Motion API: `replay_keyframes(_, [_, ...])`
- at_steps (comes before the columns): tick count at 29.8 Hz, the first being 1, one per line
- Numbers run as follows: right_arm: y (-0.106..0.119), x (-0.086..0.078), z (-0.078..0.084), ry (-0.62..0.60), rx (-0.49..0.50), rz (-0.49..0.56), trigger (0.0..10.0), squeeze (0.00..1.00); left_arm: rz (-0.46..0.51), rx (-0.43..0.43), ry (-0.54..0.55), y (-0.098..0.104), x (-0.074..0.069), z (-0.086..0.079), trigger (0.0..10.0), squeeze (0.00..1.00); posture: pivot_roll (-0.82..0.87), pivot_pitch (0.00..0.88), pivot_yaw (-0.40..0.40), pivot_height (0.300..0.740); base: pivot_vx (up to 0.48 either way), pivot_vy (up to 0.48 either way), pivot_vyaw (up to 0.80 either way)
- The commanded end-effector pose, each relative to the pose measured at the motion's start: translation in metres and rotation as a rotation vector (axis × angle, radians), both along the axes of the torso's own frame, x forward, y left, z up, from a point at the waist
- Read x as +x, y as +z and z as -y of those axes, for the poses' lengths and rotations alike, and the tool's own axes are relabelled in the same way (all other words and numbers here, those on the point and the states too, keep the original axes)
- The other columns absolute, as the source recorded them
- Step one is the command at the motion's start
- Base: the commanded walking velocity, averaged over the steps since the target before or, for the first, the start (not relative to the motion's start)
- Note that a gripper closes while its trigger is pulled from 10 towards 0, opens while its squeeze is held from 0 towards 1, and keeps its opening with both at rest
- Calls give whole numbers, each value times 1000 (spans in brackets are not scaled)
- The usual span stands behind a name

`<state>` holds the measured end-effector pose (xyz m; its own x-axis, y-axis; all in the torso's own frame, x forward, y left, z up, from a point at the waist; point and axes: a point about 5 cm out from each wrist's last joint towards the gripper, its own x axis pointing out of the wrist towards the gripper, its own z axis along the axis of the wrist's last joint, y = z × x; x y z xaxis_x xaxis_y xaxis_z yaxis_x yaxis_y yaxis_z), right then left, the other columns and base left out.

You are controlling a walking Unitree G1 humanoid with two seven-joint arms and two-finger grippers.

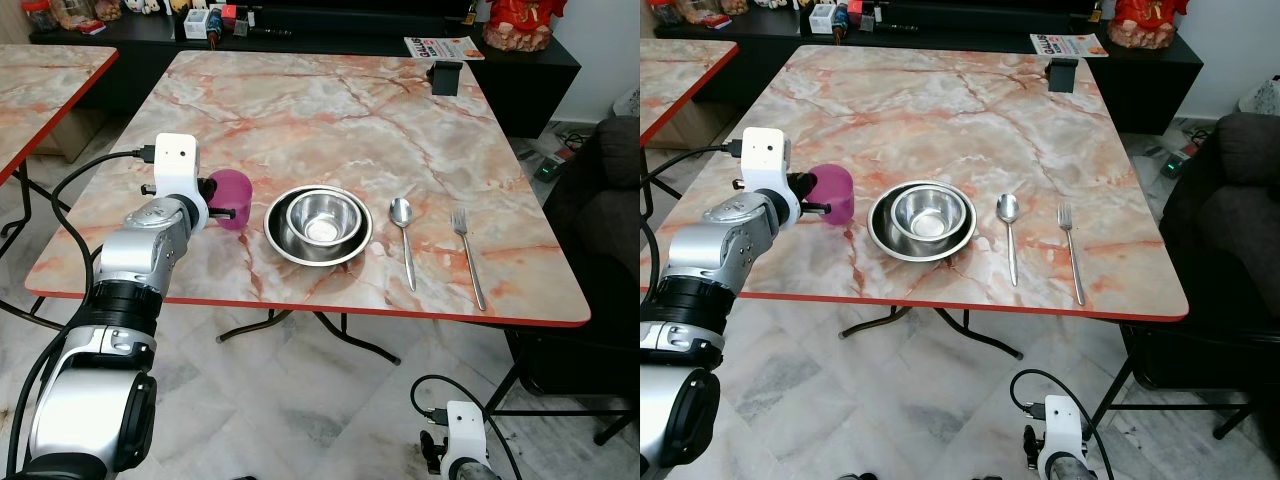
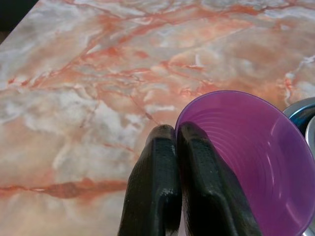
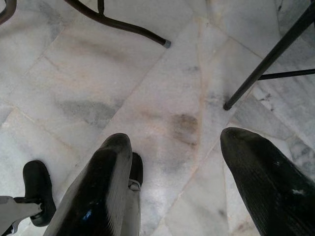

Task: Setting the table

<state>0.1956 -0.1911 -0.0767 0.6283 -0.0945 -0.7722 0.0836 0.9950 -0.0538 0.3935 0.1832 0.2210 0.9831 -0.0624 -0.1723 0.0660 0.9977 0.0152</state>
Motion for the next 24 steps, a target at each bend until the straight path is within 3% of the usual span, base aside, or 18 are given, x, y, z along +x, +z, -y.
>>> replay_keyframes(1, [-3, -6, -1, -21, 10, -19, 10000, 0, -65, -78, 7, -7, 1, 8, 10000, 0, 23, 140, -10, 740, 0, 0, 0])
replay_keyframes(9, [-5, -9, -1, -34, 13, -25, 10000, 0, -130, -150, 40, -14, 2, 7, 10000, 0, 26, 140, -1, 740, 0, 0, 0])
replay_keyframes(24, [-4, -7, 1, -34, 10, -21, 10000, 0, -83, -84, 128, 2, 5, 1, 10000, 0, 39, 138, -11, 740, 0, 0, 0])
